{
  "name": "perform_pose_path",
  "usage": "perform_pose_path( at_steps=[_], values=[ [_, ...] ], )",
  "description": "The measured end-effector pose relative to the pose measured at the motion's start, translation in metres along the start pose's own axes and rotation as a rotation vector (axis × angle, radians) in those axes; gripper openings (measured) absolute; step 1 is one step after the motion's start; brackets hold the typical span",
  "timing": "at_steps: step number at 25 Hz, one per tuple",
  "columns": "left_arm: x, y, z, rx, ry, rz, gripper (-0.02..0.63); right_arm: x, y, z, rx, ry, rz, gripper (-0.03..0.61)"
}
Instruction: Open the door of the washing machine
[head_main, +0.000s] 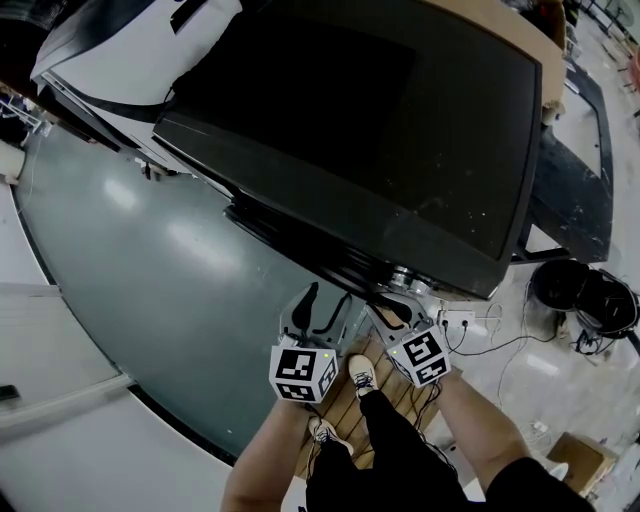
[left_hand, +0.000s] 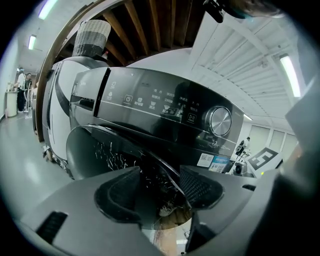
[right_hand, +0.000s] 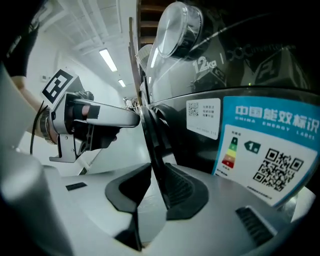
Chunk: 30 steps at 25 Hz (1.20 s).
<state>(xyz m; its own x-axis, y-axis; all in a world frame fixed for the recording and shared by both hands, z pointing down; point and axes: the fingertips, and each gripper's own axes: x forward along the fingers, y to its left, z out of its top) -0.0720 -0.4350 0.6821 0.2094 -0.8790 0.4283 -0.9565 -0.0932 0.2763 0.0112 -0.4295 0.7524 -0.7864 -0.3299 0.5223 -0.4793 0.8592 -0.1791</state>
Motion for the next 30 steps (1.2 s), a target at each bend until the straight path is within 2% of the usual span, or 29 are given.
perform_pose_path(
  at_steps=[4,10,14,22,30],
  values=[
    [-0.005,0.002,-0.005,-0.021,0.002,0.013,0.258,0.001,0.021,-0.007,0.049,0.002,0.063,0.103],
    [-0.024,0.009,-0.016,-0.037,0.010,0.045,0.261,-0.004,0.052,-0.008,0.037,-0.011,0.136,0.103],
    [-0.040,0.015,-0.024,-0.049,0.015,0.063,0.261,-0.017,0.068,0.000,0.040,-0.037,0.180,0.133],
    [-0.072,0.028,-0.036,-0.064,0.031,0.089,0.259,-0.034,0.088,0.019,0.055,-0.082,0.134,0.126],
    [-0.112,0.040,-0.054,-0.086,0.039,0.123,0.259,-0.038,0.119,0.042,0.032,-0.127,0.132,0.120]
  ],
)
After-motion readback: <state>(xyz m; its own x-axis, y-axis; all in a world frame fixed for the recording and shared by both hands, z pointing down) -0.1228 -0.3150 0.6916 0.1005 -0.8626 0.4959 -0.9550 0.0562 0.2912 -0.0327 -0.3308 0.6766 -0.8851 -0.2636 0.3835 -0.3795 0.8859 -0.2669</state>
